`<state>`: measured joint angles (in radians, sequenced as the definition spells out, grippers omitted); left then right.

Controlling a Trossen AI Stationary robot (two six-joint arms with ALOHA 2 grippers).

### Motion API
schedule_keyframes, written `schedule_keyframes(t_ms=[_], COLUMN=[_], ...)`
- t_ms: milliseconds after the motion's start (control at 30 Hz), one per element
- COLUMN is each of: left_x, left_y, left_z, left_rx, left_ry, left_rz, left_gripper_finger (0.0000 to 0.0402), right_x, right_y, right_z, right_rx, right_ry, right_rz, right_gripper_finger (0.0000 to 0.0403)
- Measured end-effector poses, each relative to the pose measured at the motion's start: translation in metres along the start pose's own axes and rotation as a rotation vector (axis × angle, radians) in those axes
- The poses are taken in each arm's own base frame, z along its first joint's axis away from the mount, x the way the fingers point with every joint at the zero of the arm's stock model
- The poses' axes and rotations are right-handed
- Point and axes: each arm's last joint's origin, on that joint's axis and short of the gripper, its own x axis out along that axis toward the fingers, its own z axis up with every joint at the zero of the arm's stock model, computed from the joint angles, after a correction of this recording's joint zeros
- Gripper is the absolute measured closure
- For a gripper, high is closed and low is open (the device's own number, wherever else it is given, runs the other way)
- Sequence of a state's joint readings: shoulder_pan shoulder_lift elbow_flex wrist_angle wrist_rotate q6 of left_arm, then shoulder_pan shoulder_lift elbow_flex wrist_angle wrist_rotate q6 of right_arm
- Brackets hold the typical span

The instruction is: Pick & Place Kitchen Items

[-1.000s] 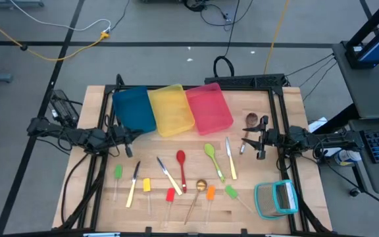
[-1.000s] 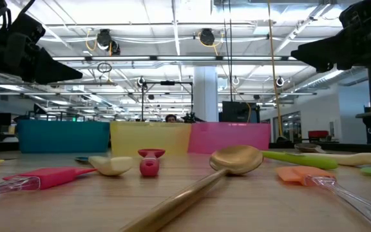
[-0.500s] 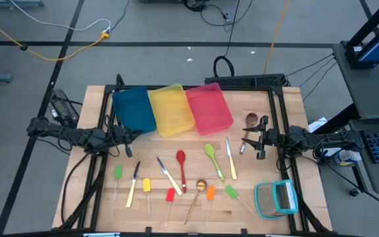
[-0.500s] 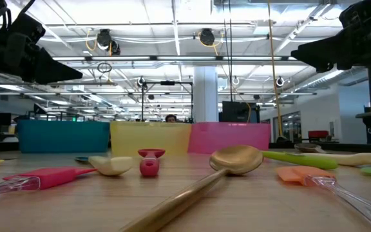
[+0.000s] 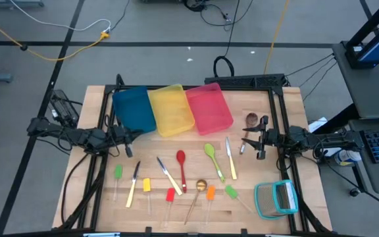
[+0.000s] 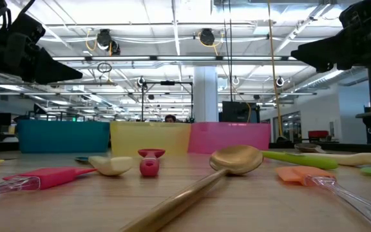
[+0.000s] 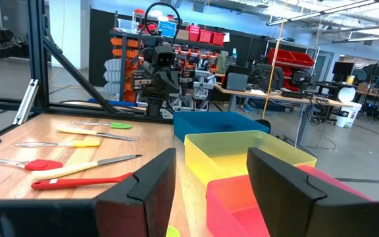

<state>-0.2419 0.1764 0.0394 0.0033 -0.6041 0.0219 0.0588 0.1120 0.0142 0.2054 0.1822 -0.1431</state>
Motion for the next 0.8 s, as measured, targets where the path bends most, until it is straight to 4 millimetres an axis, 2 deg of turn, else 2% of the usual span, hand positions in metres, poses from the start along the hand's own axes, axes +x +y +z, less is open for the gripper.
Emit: schedule_keyframes(t_ms=[567,800], left_x=[0.0000,0.0000], left_y=[0.0000,0.0000], left_z=[0.0000,0.0002], left_rx=[0.001,0.156], left_ry=[0.000,-0.002], left_rz=[0.000,0.001], left_gripper_finger=[0.0385,0.0385], right_x=[0.0000,0.0000], right_y=[-0.0001,-0.0002], right_z=[0.0006,0.0014], right_rx=[0.001,-0.015], right_ry=[-0.006,-0.014], right_rz=[-0.001,-0.003], right_gripper_finger=[0.0222,0.0222])
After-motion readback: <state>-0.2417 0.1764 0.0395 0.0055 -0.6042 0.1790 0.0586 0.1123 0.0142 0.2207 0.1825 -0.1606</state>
